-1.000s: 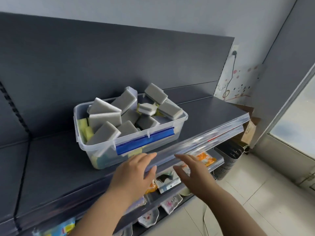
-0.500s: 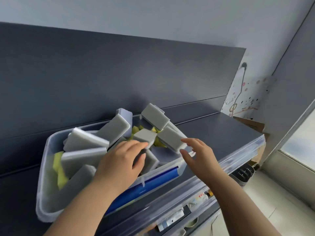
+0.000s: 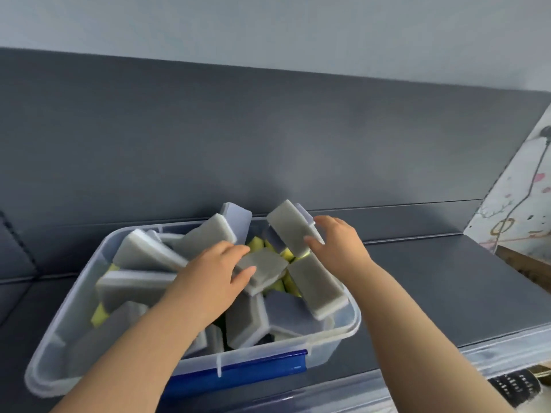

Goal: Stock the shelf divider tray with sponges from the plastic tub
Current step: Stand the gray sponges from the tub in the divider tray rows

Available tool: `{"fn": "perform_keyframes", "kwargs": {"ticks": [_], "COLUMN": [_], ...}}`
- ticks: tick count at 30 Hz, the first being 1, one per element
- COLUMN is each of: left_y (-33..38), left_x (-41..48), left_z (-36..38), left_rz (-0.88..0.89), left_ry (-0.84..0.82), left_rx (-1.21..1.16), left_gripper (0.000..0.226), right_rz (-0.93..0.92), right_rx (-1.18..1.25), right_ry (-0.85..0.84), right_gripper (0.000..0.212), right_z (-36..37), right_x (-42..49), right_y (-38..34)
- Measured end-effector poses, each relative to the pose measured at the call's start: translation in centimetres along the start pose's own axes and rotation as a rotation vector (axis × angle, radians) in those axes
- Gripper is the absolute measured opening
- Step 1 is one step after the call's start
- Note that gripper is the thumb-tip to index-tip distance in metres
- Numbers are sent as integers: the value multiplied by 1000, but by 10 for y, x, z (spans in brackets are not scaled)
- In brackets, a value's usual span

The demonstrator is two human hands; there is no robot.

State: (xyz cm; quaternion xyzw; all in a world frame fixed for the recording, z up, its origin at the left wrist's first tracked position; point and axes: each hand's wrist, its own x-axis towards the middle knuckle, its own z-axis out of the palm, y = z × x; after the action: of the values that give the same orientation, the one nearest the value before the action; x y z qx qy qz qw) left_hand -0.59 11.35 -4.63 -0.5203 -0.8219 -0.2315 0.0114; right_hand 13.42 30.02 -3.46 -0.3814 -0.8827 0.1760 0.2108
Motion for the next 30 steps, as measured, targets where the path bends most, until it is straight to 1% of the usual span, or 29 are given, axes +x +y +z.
{"fn": "perform_keyframes", "kwargs": {"ticks": [2,4,6,8,9,11,13,16,18,21,22,24,26,28,30], "left_y": [6,10,13,16,18,21,23,23,21,19,19,20,23,24,26], "left_x": [4,5,4,2,1,-1,-3,-10,-17,-27,-30,-32,-33,-33,-33], "left_z": [8,14,19,21,21,21,18,12,10,8,7,7,4,-3,-12], "left_rz": [-72,-138,-198,-251,-270,-292,-315,-369,-419,-497,-514,-527,-518,-491,-455], "left_ry": [-60,-95,-110,-109,-89,-4,87,168,195,199,220,307,415,506,579], "left_rx": [47,52,-11,-95,-134,-205,-266,-386,-513,-771,-828,-898,-938,-953,-967], "left_gripper": [50,53,56,61,62,66,69,68,66,67,68,71,71,69,65], "right_rz": [1,-12,-34,-43,-58,-106,-172,-269,-278,-243,-232,-210,-158,-97,-80], "right_rx": [-37,-36,-67,-134,-175,-231,-291,-357,-231,165,239,270,343,527,742], "right_ry": [-82,-110,-160,-271,-320,-359,-353,-327,-334,-445,-477,-481,-430,-391,-408], "right_gripper": [48,46,41,40,41,43,50,60,68,82,86,90,83,68,52], "right_z": [0,-2,-5,-7,-7,-6,-6,-5,-4,-3,-2,-1,-4,-7,-10], "right_x": [11,13,6,-5,-12,-23,-29,-33,-36,-43,-45,-44,-38,-31,-24], "right_y": [3,8,15,22,23,23,19,13,11,10,11,13,15,16,17]}}
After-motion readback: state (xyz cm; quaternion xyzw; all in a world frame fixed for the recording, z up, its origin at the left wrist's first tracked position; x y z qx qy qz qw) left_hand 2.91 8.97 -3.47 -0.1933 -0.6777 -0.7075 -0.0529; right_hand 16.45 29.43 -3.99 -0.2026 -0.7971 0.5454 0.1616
